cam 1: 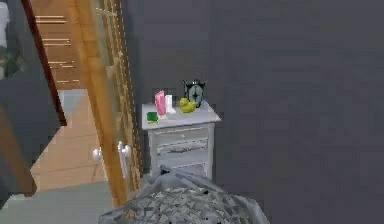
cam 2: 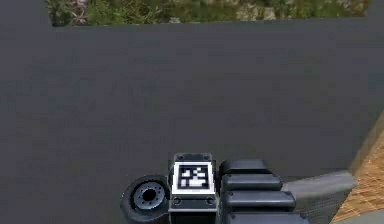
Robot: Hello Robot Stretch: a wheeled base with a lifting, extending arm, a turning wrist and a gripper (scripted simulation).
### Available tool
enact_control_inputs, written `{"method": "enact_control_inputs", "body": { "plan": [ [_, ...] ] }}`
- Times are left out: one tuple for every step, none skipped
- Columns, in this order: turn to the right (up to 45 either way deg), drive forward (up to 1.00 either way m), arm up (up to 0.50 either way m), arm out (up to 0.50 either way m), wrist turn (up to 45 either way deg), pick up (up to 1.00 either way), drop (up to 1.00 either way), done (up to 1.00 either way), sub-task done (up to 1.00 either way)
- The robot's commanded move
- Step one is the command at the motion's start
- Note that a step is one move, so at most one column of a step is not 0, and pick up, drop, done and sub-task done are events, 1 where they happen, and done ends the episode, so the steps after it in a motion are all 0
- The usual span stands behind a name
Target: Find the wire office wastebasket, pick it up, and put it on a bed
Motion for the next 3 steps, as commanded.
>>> {"method": "enact_control_inputs", "body": {
  "plan": [
    [-45.0, 0.0, 0.0, 0.0, 0.0, 0.0, 0.0, 0.0, 0.0],
    [-12.0, 0.0, 0.0, 0.0, 0.0, 0.0, 0.0, 0.0, 0.0],
    [0.0, 0.65, 0.0, 0.0, 0.0, 0.0, 0.0, 0.0, 0.0]
  ]
}}
